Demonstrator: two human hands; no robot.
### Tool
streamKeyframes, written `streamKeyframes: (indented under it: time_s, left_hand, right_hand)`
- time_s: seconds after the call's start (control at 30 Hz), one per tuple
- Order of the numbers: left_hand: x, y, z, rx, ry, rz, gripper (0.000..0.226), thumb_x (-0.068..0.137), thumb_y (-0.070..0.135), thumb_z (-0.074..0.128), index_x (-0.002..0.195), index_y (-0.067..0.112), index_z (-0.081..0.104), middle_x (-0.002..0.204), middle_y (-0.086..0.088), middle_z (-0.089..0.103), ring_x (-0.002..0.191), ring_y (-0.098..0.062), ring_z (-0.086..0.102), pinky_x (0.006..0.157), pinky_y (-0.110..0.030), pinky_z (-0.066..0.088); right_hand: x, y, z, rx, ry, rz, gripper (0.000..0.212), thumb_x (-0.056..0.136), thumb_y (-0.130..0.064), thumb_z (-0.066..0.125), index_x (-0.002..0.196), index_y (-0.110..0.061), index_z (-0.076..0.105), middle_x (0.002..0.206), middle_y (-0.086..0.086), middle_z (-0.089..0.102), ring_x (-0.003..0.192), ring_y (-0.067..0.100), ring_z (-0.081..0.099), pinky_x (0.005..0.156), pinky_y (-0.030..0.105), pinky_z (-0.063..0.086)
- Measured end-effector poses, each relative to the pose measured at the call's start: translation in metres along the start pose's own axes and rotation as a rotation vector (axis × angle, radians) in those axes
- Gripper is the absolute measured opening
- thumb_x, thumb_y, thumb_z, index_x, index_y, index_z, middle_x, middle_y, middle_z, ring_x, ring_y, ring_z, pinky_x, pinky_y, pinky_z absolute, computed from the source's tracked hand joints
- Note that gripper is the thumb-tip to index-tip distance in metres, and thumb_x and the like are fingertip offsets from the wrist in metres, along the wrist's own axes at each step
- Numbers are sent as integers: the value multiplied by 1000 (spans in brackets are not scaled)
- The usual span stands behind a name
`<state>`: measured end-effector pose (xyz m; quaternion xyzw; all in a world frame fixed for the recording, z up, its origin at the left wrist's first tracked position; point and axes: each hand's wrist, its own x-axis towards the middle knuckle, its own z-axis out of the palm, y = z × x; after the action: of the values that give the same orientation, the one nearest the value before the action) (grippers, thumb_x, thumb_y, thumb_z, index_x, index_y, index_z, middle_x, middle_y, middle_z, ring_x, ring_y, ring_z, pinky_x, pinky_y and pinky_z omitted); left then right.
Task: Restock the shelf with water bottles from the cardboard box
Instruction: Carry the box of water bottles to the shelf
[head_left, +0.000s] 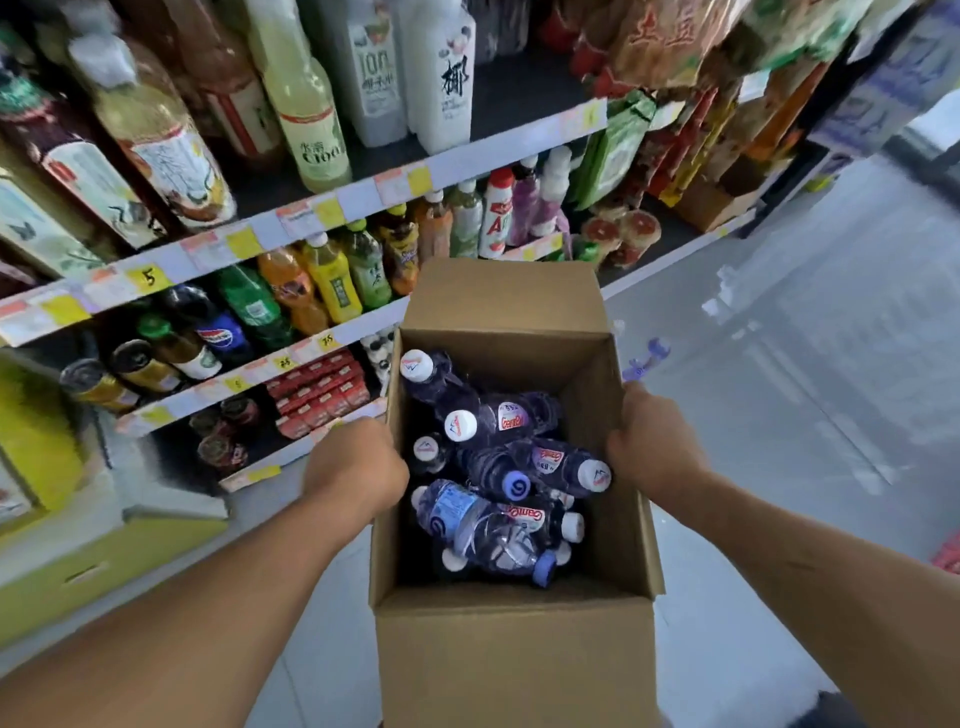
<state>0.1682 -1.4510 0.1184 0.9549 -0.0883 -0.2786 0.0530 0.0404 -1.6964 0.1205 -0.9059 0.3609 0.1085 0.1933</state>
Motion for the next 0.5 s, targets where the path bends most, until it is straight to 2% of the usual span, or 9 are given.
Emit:
streamKeyframes:
  time_s: [0.1,0.17,0.27,0.37,0.5]
  left_hand:
    - [17,12,22,-45,-10,-92,16,82,18,62,69,14,53,91,-10,69,88,-32,68,63,-28,46]
    - [27,17,40,-96,-5,-166,15,78,14,61,65,13,54,78,-6,65,78,-31,66,56,-27,44]
    - [44,24,74,-145,2,-222,13,76,15,63,64,14,59,72,-6,66,66,-28,64,48,-25,41]
    - [65,27,116,-199,3,-280,11,76,16,63,66,12,59,73,-9,67,68,-31,68,58,-29,54]
    - [95,26,166,-231,13,-322,11,77,18,66,69,13,60,68,-6,63,67,-30,64,57,-27,46]
  right_hand:
    - [34,10,10,-39,-25,-91,27,83,-6,55,109,-3,50,98,25,67,92,42,66,72,42,54]
    - [58,18,22,-57,-50,-157,29,84,-5,54,112,-1,50,98,26,66,92,43,65,71,40,51]
    - [92,32,47,-92,-74,-237,26,85,-3,53,110,0,50,98,26,66,95,42,65,68,37,47]
    - [126,43,79,-149,-88,-311,24,85,-3,52,109,0,50,100,24,67,96,41,65,67,35,45]
    - [162,53,120,-203,-94,-358,24,86,-4,51,110,-2,48,101,23,66,97,42,63,65,34,40]
